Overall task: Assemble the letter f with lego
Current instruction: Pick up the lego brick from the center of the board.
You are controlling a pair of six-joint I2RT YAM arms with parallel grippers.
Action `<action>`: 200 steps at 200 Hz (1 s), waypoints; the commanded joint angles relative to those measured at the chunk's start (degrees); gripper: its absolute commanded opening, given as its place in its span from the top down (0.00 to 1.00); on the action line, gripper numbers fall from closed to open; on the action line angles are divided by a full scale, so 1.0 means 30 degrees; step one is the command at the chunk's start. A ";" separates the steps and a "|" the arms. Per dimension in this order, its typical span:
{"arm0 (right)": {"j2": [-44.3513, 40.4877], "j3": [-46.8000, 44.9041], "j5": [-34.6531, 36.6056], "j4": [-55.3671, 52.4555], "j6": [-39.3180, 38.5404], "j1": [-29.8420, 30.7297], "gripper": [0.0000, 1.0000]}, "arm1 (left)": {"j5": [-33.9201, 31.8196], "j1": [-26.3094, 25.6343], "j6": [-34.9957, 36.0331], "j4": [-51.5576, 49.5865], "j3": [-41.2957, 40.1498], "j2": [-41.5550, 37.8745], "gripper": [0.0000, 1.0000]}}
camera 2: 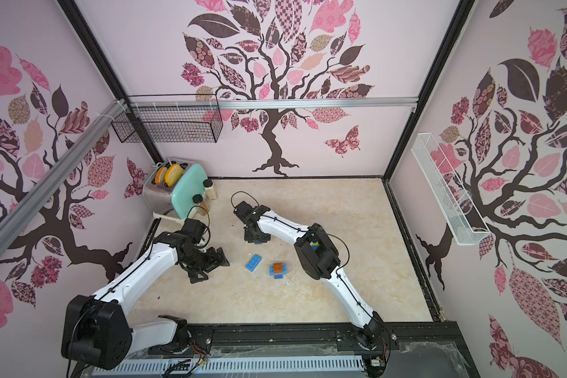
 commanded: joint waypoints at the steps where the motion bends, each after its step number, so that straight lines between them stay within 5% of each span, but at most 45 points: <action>1: -0.2399 0.1510 -0.0291 -0.1701 -0.1513 0.0151 0.63 | 0.0568 0.0190 0.0639 0.0980 -0.0247 0.0387 0.07; 108: -1.2216 -0.9398 -0.1140 -0.1227 0.0151 0.0597 0.64 | 0.6807 -0.0994 0.1020 0.7357 -0.2328 -0.0798 0.06; 167: -1.3831 -1.2095 -0.0891 -0.0452 0.1342 0.1448 0.64 | 0.8867 -0.1004 -0.0822 0.8794 -0.4831 -0.5251 0.06; 200: -1.3860 -1.2748 -0.0828 -0.0257 0.1846 0.1945 0.64 | 0.8714 -0.1022 -0.1110 0.8525 -0.5210 -0.5603 0.06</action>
